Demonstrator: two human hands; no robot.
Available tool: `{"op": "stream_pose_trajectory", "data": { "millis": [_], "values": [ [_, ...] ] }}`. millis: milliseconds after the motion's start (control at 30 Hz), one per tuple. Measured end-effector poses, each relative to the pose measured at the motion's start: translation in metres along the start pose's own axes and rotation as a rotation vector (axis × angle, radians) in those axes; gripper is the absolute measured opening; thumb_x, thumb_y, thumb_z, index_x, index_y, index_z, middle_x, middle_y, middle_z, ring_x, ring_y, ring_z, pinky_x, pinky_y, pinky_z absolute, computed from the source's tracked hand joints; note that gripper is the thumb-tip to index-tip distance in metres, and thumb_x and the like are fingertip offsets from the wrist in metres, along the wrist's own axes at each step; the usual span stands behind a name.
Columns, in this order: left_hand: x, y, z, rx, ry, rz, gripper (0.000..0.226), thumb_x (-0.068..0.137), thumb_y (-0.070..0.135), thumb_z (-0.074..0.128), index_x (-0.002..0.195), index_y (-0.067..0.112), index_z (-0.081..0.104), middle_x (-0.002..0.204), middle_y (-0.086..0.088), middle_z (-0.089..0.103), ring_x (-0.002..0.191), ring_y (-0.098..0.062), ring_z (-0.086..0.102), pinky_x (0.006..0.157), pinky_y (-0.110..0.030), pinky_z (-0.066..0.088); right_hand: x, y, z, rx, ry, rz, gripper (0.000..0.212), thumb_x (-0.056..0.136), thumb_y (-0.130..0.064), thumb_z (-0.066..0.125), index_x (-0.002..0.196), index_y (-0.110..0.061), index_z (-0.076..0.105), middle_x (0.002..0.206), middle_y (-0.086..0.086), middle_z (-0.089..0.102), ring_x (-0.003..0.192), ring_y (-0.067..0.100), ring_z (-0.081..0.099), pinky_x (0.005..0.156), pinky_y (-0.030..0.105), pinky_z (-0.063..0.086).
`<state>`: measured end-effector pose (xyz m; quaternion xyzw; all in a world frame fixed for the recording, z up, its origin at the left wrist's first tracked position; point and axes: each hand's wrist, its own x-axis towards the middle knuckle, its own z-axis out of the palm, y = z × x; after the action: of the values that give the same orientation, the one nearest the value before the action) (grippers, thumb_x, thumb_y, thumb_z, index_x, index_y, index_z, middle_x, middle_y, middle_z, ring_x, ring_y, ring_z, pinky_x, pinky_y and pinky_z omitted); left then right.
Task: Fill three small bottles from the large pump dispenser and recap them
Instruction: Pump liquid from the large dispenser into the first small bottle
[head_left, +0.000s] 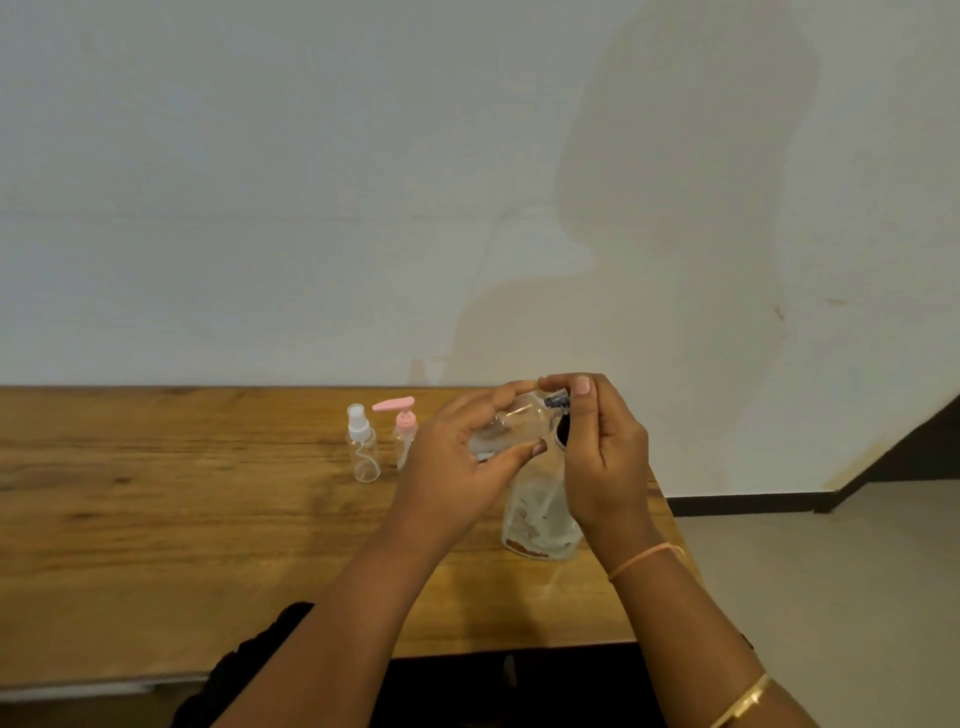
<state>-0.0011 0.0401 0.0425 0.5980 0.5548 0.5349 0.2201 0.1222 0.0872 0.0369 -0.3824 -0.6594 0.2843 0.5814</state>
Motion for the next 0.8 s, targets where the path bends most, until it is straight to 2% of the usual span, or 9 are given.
{"op": "stream_pose_trajectory", "data": {
  "millis": [133, 267, 467, 533, 667, 800],
  "values": [
    [0.004, 0.002, -0.001, -0.032, 0.014, 0.036, 0.055, 0.073, 0.018, 0.079, 0.115, 0.043, 0.055, 0.105, 0.016, 0.064, 0.102, 0.008, 0.056, 0.083, -0.002, 0.039, 0.006, -0.007, 0.003, 0.089, -0.004, 0.004, 0.037, 0.096, -0.038, 0.032, 0.097, -0.019, 0.064, 0.092, -0.005, 0.068, 0.091, 0.014, 0.064, 0.078, 0.032, 0.053],
    [0.004, 0.003, -0.004, -0.010, -0.008, 0.041, 0.057, 0.074, 0.020, 0.078, 0.114, 0.050, 0.051, 0.105, 0.019, 0.062, 0.100, 0.009, 0.055, 0.080, 0.000, 0.038, 0.003, -0.006, 0.000, 0.014, 0.000, -0.016, 0.044, 0.095, -0.038, 0.031, 0.100, -0.012, 0.066, 0.091, -0.009, 0.067, 0.089, 0.006, 0.063, 0.074, 0.019, 0.049],
    [0.002, -0.003, 0.000, 0.015, -0.019, -0.005, 0.056, 0.073, 0.022, 0.079, 0.110, 0.054, 0.050, 0.110, 0.015, 0.063, 0.102, 0.016, 0.051, 0.081, 0.002, 0.037, 0.002, 0.002, -0.001, -0.077, -0.034, 0.005, 0.030, 0.098, -0.034, 0.031, 0.099, -0.023, 0.059, 0.084, -0.018, 0.062, 0.081, 0.001, 0.061, 0.065, 0.028, 0.052],
    [0.000, -0.004, -0.001, 0.029, -0.013, -0.009, 0.056, 0.073, 0.022, 0.079, 0.110, 0.054, 0.050, 0.108, 0.016, 0.064, 0.103, 0.014, 0.052, 0.082, 0.002, 0.037, -0.001, 0.002, 0.000, -0.076, -0.036, 0.019, 0.031, 0.098, -0.035, 0.031, 0.098, -0.023, 0.060, 0.086, -0.017, 0.063, 0.083, 0.002, 0.062, 0.067, 0.030, 0.053],
    [0.001, 0.001, -0.002, 0.000, 0.000, 0.022, 0.057, 0.073, 0.021, 0.079, 0.114, 0.050, 0.052, 0.108, 0.016, 0.063, 0.102, 0.011, 0.053, 0.081, 0.000, 0.038, -0.001, -0.005, 0.002, 0.034, 0.016, -0.018, 0.033, 0.096, -0.037, 0.031, 0.100, -0.024, 0.061, 0.095, -0.014, 0.065, 0.094, 0.003, 0.062, 0.079, 0.021, 0.050],
    [-0.001, 0.004, -0.004, -0.007, 0.004, 0.055, 0.057, 0.073, 0.018, 0.079, 0.115, 0.046, 0.052, 0.107, 0.018, 0.062, 0.103, 0.011, 0.053, 0.082, -0.001, 0.038, 0.000, -0.007, 0.000, -0.019, -0.004, -0.058, 0.034, 0.096, -0.035, 0.030, 0.104, -0.023, 0.061, 0.100, -0.011, 0.065, 0.101, 0.006, 0.061, 0.084, 0.021, 0.049]
  ]
}}
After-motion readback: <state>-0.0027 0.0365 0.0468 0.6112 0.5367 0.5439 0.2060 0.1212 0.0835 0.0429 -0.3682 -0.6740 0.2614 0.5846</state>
